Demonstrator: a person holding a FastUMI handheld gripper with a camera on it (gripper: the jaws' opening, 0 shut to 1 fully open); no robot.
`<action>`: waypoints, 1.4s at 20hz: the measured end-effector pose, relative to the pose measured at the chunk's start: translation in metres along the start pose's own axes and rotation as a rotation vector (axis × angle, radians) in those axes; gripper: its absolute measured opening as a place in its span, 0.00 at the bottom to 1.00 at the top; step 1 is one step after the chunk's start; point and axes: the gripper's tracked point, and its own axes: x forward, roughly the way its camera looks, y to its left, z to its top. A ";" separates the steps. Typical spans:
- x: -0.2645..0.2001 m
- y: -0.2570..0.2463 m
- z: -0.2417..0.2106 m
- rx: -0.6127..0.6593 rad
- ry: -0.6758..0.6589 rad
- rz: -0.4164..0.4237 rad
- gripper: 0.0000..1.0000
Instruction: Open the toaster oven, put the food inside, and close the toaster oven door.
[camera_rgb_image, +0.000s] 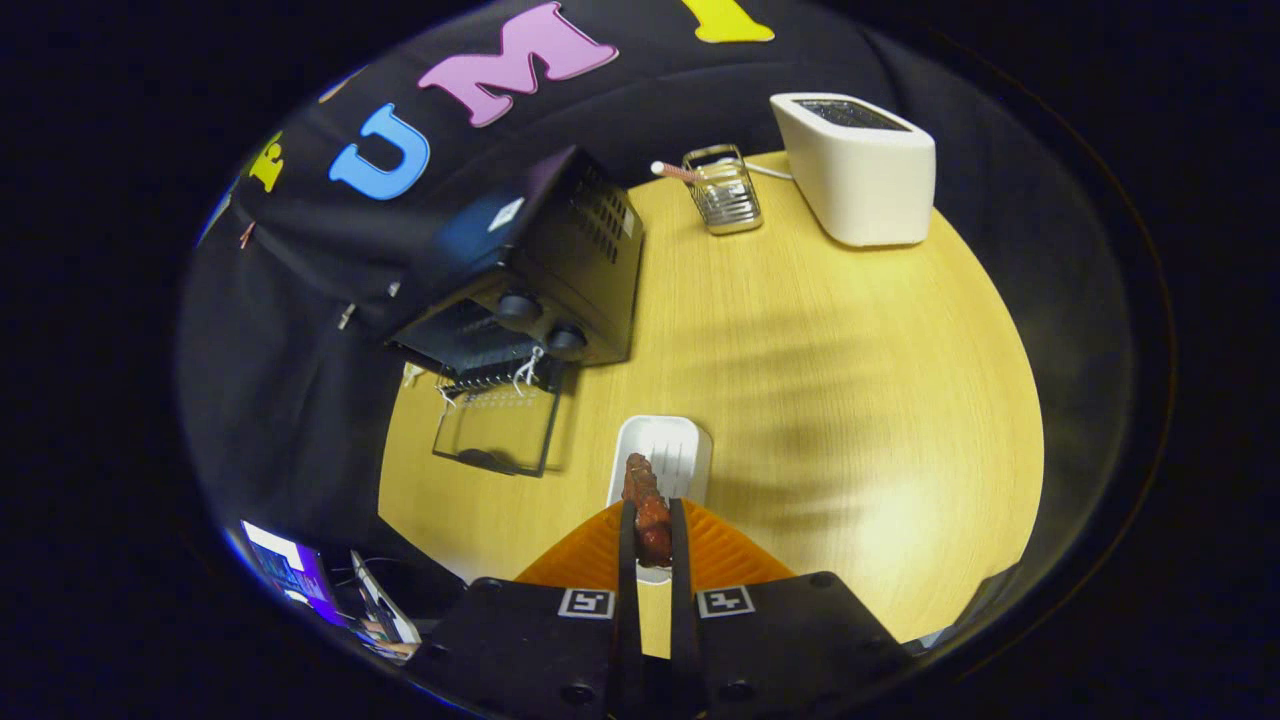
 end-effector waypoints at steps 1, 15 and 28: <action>-0.011 0.015 -0.001 0.012 -0.039 0.007 0.16; 0.045 0.226 0.006 0.124 -0.325 0.159 0.15; 0.190 0.242 0.078 0.210 -0.469 0.152 0.15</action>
